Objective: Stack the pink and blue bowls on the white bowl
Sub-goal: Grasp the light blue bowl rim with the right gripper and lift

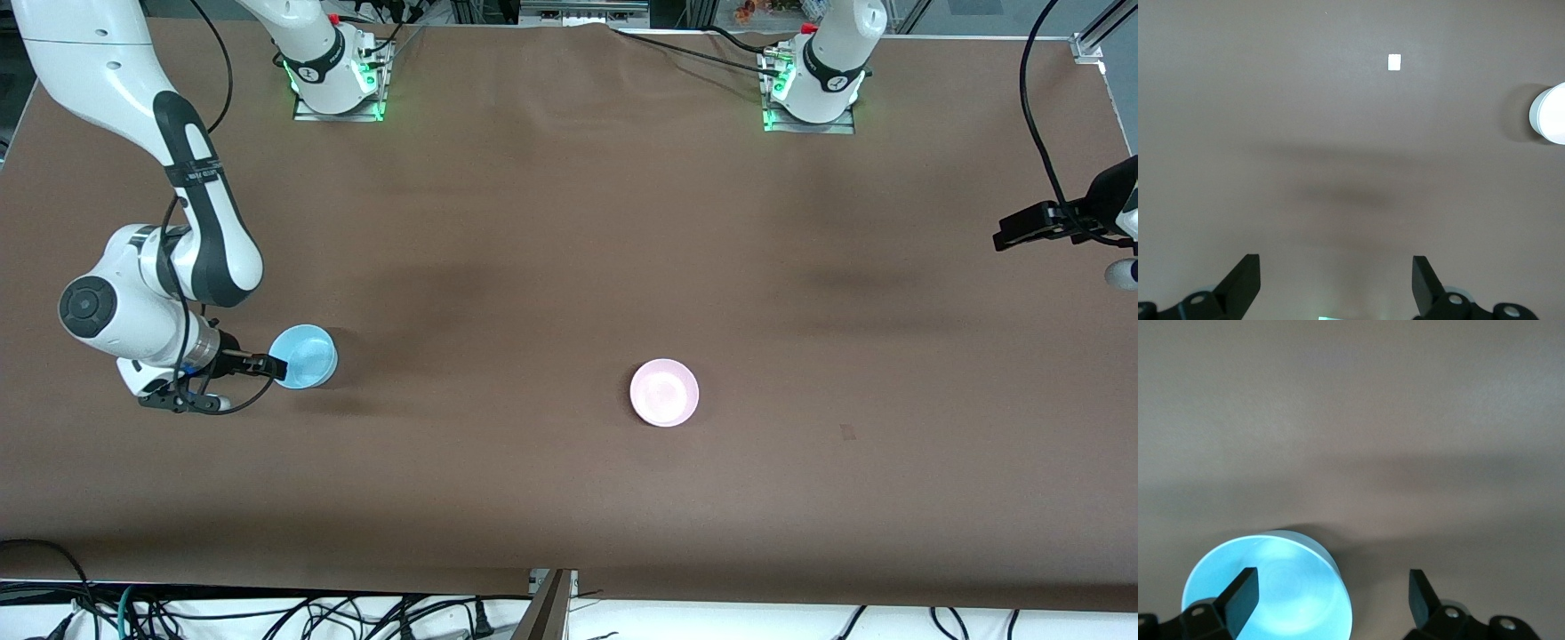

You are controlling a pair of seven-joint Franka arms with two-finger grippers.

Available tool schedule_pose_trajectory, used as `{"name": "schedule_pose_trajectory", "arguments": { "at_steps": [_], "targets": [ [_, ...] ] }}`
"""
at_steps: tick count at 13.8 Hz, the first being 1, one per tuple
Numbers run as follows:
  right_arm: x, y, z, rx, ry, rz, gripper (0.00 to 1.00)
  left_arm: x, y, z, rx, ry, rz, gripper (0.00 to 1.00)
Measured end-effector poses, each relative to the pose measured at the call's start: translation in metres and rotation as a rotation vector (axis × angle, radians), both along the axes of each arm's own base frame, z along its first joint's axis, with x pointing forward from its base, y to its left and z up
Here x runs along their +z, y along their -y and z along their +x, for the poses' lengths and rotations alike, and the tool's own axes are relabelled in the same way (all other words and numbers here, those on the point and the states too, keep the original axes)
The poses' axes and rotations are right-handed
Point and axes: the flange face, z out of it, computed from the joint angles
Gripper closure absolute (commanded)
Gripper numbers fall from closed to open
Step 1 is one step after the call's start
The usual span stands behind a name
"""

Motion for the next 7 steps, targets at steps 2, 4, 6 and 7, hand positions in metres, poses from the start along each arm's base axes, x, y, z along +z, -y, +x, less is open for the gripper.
{"name": "schedule_pose_trajectory", "arguments": {
  "at_steps": [2,4,6,7],
  "targets": [
    [-0.002,0.000,-0.001,0.000,0.001,0.000,0.01,0.000,0.000,0.000,0.000,0.001,0.000,0.00],
    [-0.004,0.000,-0.003,-0.001,0.003,-0.001,0.01,0.001,-0.002,0.000,0.003,0.001,0.000,0.00],
    [-0.015,0.001,-0.010,-0.003,0.004,-0.003,0.01,0.001,-0.004,0.000,0.007,0.002,0.001,0.00],
    [-0.022,0.002,-0.015,-0.005,0.003,-0.005,0.01,0.001,-0.005,0.000,0.009,0.002,0.001,0.00]
  ]
}}
